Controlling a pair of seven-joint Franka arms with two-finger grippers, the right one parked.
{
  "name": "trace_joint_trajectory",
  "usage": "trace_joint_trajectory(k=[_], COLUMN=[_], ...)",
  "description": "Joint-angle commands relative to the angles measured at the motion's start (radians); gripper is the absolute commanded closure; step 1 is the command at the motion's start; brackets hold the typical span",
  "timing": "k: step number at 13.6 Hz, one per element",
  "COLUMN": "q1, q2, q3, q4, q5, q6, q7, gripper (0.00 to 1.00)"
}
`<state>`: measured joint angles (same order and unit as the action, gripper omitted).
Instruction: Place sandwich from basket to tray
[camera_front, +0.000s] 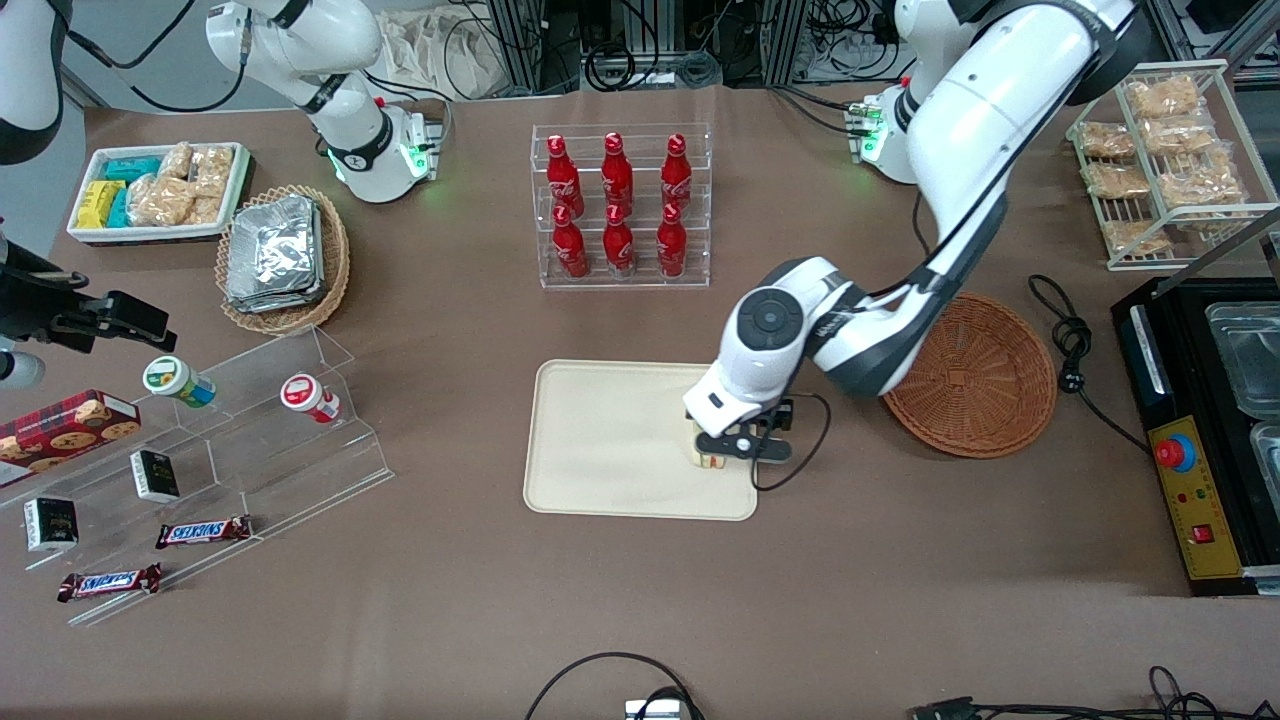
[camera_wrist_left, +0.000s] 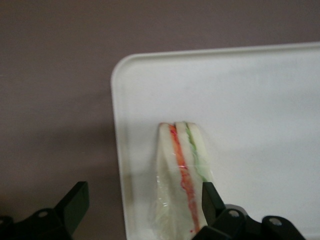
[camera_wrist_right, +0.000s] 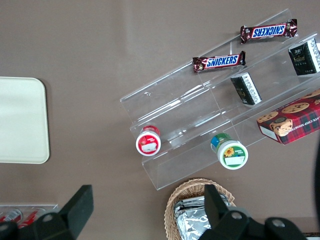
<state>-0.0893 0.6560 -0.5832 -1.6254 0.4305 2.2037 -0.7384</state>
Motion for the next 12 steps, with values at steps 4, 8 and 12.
trace_joint_trajectory(k=[4,8,12], q1=[0.141,0.215,0.275], q2=[-0.205,-0.280,-0.326], q3=[-0.007,-0.004,-0.003], q4=[-0.005,0.061,0.081], q5=[-0.128,-0.154,-0.194], q6=[-0.183,-0.367,-0.426], q7=[0.010,0.043,0.135], gripper=[0.00,0.00,0.00])
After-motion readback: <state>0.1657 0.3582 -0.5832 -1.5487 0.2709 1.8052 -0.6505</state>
